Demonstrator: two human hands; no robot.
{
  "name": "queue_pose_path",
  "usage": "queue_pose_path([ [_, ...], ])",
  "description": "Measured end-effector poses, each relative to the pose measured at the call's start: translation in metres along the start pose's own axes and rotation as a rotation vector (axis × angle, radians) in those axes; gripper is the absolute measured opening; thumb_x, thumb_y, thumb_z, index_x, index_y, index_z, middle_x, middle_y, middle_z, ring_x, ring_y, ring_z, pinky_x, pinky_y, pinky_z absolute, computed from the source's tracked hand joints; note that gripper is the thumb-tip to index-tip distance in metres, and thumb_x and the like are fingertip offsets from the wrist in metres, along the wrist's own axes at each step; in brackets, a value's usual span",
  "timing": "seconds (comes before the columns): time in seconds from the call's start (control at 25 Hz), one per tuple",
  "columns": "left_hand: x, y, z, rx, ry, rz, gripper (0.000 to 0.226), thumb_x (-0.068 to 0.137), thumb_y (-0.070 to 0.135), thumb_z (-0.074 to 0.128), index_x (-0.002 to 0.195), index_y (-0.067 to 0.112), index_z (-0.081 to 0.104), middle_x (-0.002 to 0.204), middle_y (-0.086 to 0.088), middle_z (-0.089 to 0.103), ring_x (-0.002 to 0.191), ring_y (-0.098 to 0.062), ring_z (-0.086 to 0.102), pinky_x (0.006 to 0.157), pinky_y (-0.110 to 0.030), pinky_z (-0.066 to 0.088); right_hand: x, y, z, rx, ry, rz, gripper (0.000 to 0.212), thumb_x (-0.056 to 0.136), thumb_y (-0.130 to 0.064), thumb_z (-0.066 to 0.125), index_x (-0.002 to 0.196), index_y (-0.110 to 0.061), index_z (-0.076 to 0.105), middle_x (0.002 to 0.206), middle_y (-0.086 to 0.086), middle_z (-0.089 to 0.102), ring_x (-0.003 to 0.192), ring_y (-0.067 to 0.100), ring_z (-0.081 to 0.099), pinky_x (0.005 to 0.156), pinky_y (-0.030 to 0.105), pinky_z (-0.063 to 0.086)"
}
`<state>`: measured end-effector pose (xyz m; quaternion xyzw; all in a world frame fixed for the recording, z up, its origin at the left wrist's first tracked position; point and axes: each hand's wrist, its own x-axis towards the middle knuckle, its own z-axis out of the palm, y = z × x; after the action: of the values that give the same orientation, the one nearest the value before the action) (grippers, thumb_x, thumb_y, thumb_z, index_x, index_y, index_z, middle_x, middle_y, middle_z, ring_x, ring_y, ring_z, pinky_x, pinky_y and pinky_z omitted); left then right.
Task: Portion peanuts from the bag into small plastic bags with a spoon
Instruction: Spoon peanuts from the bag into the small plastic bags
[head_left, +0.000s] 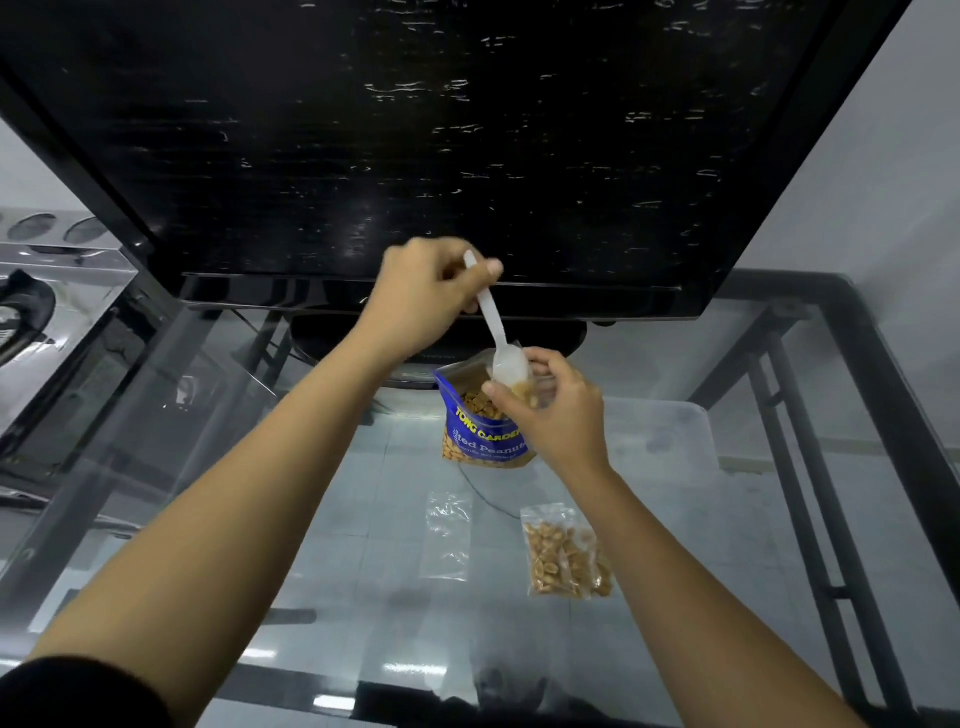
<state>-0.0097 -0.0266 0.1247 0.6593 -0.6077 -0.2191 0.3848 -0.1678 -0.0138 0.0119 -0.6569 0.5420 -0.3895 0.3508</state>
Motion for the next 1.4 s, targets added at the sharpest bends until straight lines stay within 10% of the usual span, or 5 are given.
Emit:
queue_pose_path([
  [0.2,0.005,-0.033,-0.009,-0.181,0.282,-0.178,0.023,0.088,0.034,0.057,0.069,0.024,0.064,0.061,-0.001,0.063,0.060,-0.013,0.059,0.066,-0.036,0.052,-0.004,0.007,-0.015,0.108,0.042,0.099,0.051,0.069,-0.042,0.077,0.111,-0.018,0.060,0.096,-0.006,0.065,0.083,0.004,0.060,0.067,0.012,0.050],
  [0.4,-0.031,-0.067,0.051,0.147,-0.211,0.048,0.022,0.092,0.028,0.055,0.090,0.012,0.070,0.072,0.001,0.067,0.068,-0.009,0.064,0.065,-0.031,0.055,-0.012,0.015,-0.026,0.151,-0.035,0.181,0.049,0.072,-0.041,0.075,0.113,-0.019,0.058,0.099,-0.003,0.067,0.087,0.010,0.064,0.065,0.015,0.051],
  [0.84,-0.030,-0.076,0.065,-0.406,0.124,-0.673,0.024,0.091,0.026,0.057,0.080,0.007,0.067,0.067,-0.008,0.065,0.059,-0.012,0.062,0.064,-0.022,0.054,-0.018,0.016,-0.032,0.270,-0.155,0.230,0.034,0.075,-0.038,0.073,0.101,-0.031,0.053,0.097,-0.016,0.062,0.096,0.009,0.062,0.067,0.018,0.054],
  [1.24,-0.020,-0.104,0.047,-0.696,0.209,-0.849,0.023,0.094,0.019,0.052,0.076,0.006,0.057,0.062,-0.005,0.051,0.043,-0.006,0.046,0.038,-0.012,0.041,-0.009,0.018,-0.036,0.053,-0.102,0.137,0.047,0.070,-0.042,0.077,0.110,-0.025,0.059,0.101,-0.007,0.065,0.091,0.009,0.059,0.065,0.007,0.047],
  [1.4,-0.015,-0.106,0.028,-0.716,0.254,-0.846,0.023,0.095,0.020,0.051,0.076,0.008,0.056,0.065,-0.003,0.051,0.052,-0.009,0.044,0.037,-0.013,0.040,-0.004,0.013,-0.034,-0.232,-0.098,-0.028,0.057,0.066,-0.045,0.078,0.112,-0.016,0.062,0.104,0.001,0.065,0.091,0.015,0.059,0.073,0.026,0.049],
])
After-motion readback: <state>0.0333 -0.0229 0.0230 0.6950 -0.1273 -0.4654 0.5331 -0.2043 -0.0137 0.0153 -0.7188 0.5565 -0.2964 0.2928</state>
